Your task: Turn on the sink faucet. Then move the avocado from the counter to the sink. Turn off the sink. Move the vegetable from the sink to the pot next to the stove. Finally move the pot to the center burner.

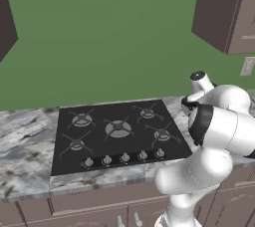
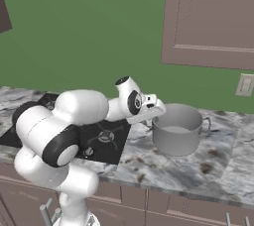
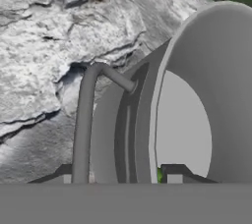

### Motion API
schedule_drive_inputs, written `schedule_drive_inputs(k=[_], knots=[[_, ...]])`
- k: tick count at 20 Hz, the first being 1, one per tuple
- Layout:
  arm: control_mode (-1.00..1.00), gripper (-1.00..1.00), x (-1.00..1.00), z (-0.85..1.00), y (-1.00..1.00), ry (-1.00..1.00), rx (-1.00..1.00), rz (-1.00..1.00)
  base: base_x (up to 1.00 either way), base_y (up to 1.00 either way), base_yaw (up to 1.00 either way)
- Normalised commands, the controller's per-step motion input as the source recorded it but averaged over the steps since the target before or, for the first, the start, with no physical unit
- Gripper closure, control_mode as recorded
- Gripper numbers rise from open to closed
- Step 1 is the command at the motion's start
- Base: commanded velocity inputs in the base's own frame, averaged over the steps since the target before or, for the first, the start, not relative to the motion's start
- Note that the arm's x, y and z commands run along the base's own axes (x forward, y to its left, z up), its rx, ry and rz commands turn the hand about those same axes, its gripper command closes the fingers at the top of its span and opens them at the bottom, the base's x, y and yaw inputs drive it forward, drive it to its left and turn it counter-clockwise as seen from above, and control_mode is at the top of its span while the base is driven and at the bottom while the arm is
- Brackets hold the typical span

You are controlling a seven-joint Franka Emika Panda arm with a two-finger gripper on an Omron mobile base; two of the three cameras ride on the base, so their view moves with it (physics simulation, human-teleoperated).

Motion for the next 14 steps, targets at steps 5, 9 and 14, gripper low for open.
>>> schedule_drive_inputs(k=[5, 9, 14], knots=[[-1.0, 1.0, -0.09, 0.1, 1.0, 0.01, -0.13, 0.23, 0.0, 0.0, 0.0], [-1.0, 1.0, -0.01, 0.17, 1.0, 0.07, -0.09, 0.28, 0.0, 0.0, 0.0], [-1.0, 1.0, 0.0, 0.22, 1.0, 0.12, -0.07, 0.29, 0.0, 0.0, 0.0]])
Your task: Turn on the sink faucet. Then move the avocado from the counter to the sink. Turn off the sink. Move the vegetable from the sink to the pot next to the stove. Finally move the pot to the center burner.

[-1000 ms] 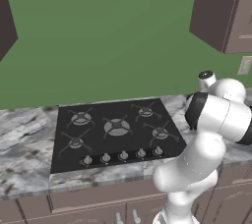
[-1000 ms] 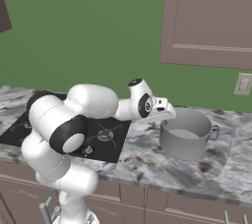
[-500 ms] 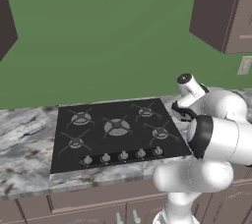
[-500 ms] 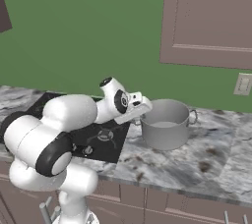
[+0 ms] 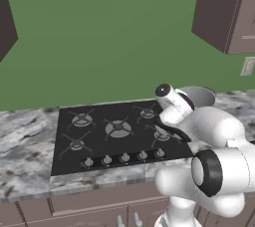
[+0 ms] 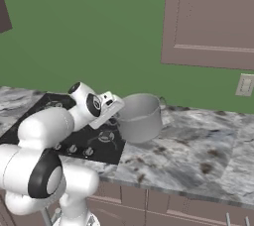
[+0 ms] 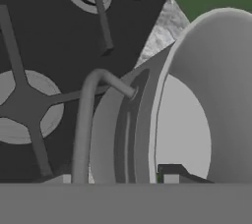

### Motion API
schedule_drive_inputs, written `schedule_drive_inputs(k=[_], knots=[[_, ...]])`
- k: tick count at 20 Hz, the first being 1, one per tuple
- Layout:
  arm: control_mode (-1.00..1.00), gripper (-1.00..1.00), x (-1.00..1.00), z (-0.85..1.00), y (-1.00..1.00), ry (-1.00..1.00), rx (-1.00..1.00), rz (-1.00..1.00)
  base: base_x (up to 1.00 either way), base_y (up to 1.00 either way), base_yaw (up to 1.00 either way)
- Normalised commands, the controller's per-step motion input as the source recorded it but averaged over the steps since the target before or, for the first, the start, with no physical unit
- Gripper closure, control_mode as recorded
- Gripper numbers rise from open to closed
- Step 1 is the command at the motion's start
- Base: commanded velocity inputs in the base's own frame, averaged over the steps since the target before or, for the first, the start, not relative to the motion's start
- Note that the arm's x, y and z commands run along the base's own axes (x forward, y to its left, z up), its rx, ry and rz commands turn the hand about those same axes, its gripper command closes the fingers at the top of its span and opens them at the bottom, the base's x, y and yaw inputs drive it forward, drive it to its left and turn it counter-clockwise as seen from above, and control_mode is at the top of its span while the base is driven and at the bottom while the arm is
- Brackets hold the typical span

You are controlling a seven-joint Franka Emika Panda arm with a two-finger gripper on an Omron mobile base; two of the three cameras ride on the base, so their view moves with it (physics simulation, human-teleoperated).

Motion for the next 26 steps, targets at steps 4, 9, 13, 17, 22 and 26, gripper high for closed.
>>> schedule_drive_inputs(k=[4, 9, 13, 17, 22, 26], knots=[[-1.0, 1.0, 0.0, 0.23, 1.0, 0.14, -0.04, 0.28, 0.0, 0.0, 0.0], [-1.0, 1.0, 0.0, 0.23, 1.0, 0.16, -0.02, 0.29, 0.0, 0.0, 0.0], [-1.0, 1.0, 0.0, 0.18, 1.0, 0.18, -0.03, 0.29, 0.0, 0.0, 0.0], [-1.0, 1.0, 0.0, 0.16, 1.0, 0.18, -0.03, 0.29, 0.0, 0.0, 0.0], [-1.0, 1.0, 0.0, 0.11, 1.0, 0.16, -0.02, 0.28, 0.0, 0.0, 0.0], [-1.0, 1.0, 0.0, -0.04, 0.61, 0.13, -0.01, 0.15, 0.0, 0.0, 0.0]])
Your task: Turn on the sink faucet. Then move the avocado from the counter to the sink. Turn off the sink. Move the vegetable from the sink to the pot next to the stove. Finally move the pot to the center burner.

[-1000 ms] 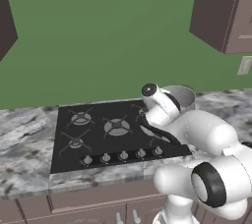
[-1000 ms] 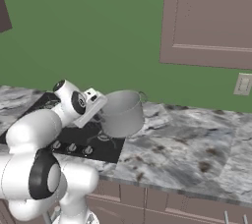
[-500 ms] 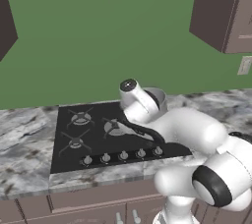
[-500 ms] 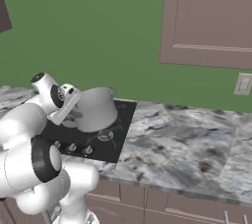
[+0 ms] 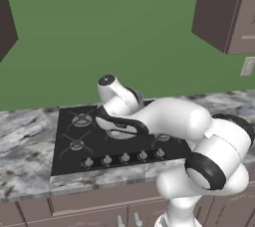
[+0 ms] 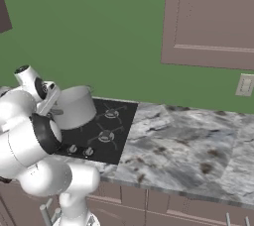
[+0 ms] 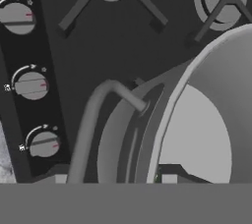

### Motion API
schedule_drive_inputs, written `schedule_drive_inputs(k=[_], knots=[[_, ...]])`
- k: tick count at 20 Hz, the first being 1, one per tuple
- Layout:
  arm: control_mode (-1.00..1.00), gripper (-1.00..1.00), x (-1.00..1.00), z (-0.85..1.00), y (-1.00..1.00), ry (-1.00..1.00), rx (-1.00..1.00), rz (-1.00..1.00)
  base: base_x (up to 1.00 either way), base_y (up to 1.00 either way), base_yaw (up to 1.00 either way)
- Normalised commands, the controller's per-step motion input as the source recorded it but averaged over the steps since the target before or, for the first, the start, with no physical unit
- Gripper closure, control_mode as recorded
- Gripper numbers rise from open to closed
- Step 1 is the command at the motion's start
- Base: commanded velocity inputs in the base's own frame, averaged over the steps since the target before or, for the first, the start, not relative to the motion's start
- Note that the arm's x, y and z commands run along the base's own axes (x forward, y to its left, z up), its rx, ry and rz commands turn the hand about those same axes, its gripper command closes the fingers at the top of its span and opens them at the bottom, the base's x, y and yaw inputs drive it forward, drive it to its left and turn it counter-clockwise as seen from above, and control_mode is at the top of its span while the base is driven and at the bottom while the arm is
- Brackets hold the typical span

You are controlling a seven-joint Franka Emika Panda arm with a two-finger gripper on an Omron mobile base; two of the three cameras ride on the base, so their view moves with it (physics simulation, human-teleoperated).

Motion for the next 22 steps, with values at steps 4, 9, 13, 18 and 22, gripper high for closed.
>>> schedule_drive_inputs(k=[4, 9, 13, 18, 22], knots=[[-1.0, 1.0, 0.0, -0.27, 0.21, 0.04, 0.0, 0.06, 0.0, 0.0, 0.0], [-1.0, 1.0, 0.0, -0.39, 0.2, 0.01, 0.0, 0.07, 0.0, 0.0, 0.0], [-1.0, 1.0, 0.0, -0.18, 0.04, 0.0, 0.06, 0.07, 0.0, 0.0, 0.0], [-1.0, 1.0, 0.0, 0.0, 0.0, -0.01, 0.11, 0.03, 0.0, 0.0, 0.0], [-1.0, 1.0, 0.0, 0.02, 0.0, -0.01, 0.09, 0.0, 0.0, 0.0, 0.0]])
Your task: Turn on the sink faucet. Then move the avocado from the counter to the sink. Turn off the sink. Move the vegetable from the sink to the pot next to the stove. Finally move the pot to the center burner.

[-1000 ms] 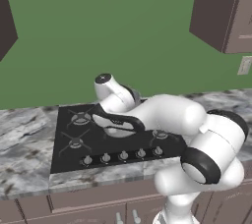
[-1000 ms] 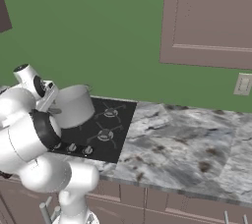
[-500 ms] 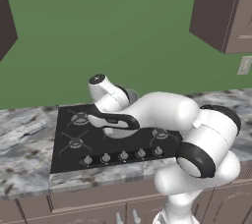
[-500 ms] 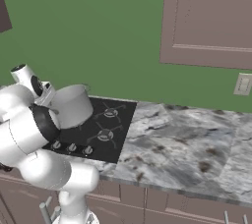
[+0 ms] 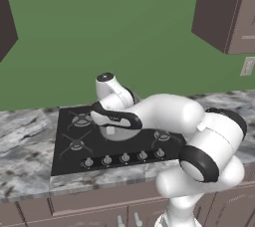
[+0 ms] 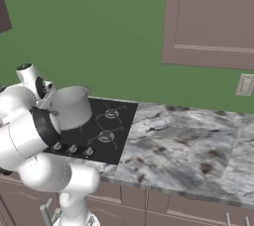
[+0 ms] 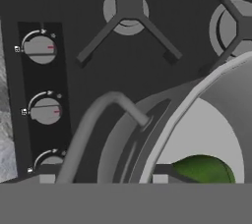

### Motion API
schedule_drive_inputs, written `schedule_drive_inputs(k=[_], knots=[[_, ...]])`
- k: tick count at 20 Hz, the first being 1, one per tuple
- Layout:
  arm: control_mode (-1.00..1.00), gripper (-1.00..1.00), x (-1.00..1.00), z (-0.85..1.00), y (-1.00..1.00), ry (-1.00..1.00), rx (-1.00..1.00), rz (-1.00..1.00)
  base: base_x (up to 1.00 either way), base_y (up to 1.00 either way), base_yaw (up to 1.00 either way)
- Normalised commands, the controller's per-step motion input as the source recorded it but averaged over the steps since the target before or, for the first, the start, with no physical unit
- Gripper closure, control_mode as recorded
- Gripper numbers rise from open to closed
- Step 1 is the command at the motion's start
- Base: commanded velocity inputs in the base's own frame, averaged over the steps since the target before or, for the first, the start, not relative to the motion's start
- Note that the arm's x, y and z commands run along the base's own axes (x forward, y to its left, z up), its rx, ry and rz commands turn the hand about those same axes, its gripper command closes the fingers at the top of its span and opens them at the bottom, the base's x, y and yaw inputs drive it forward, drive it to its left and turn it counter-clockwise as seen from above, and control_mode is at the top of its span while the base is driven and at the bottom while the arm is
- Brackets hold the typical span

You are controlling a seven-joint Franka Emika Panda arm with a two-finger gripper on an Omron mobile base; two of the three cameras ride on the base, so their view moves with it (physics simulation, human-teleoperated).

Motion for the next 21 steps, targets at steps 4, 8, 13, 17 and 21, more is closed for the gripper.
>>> schedule_drive_inputs(k=[4, 8, 13, 17, 21], knots=[[-1.0, 1.0, 0.0, -0.04, 0.0, 0.0, 0.04, 0.01, 0.0, 0.0, 0.0], [-1.0, -1.0, 0.0, -0.17, 0.0, 0.0, 0.03, 0.0, 0.0, 0.0, 0.0], [-1.0, -1.0, 0.0, -0.04, 0.0, -0.01, 0.03, 0.0, 0.0, 0.0, 0.0], [-1.0, -1.0, 0.0, 0.08, 0.0, -0.09, 0.01, 0.0, 0.0, 0.0, 0.0], [-1.0, -1.0, 0.0, 0.35, 0.15, -0.07, -0.05, 0.0, 0.0, 0.0, 0.0]])
